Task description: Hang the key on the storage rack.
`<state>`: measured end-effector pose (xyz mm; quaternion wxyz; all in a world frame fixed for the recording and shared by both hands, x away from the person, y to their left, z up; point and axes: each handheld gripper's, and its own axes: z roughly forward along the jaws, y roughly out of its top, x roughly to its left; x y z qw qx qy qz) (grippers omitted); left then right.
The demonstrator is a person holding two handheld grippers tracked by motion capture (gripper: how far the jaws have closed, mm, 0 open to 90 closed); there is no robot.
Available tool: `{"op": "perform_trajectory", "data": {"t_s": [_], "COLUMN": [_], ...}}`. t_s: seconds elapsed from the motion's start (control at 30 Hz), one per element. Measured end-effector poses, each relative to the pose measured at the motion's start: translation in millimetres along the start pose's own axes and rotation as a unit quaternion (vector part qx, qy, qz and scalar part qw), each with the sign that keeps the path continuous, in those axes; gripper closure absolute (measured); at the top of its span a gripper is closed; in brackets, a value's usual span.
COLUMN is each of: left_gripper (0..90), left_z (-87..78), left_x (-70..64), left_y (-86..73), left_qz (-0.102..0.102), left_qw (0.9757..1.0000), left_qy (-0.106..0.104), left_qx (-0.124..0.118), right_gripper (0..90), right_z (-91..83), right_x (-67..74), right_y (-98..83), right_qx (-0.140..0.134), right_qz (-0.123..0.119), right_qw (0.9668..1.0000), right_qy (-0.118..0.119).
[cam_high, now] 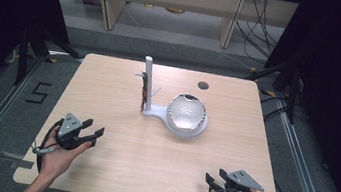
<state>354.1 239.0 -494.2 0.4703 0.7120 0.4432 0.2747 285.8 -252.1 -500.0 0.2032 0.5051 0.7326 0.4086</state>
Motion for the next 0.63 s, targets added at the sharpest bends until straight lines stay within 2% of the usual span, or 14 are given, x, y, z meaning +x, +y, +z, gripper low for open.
{"op": "perform_trajectory", "data": {"t_s": [0.07, 0.2, 0.3, 0.43, 0.63], "left_gripper": [43.1, 42.7, 42.6, 42.4, 41.5], "left_z": [-1.7, -4.9, -7.3, -10.0, -9.6], "left_x": [2.2, 5.5, 5.2, 6.1, 4.3], "left_y": [-8.1, -21.7, -27.4, -31.4, -32.6], "left_qz": [-0.003, -0.011, -0.016, -0.010, -0.015], "left_qw": [1.0000, 0.9999, 0.9998, 0.9998, 0.9998], "left_qy": [0.008, 0.010, 0.012, 0.015, 0.012], "left_qx": [0.002, 0.003, -0.007, -0.007, -0.007], "right_gripper": [45.2, 45.1, 45.0, 44.9, 44.7], "right_z": [-0.3, -0.2, 0.7, 0.9, 2.1], "right_x": [0.0, -0.2, -1.8, -2.0, -2.6], "right_y": [-0.1, -0.5, -1.4, -2.2, -2.6], "right_qx": [0.002, 0.001, -0.001, 0.000, 0.003], "right_qz": [0.000, 0.003, -0.003, 0.002, 0.005], "right_qw": [1.0000, 1.0000, 1.0000, 1.0000, 1.0000], "right_qy": [-0.002, -0.001, -0.005, -0.002, -0.006]}}
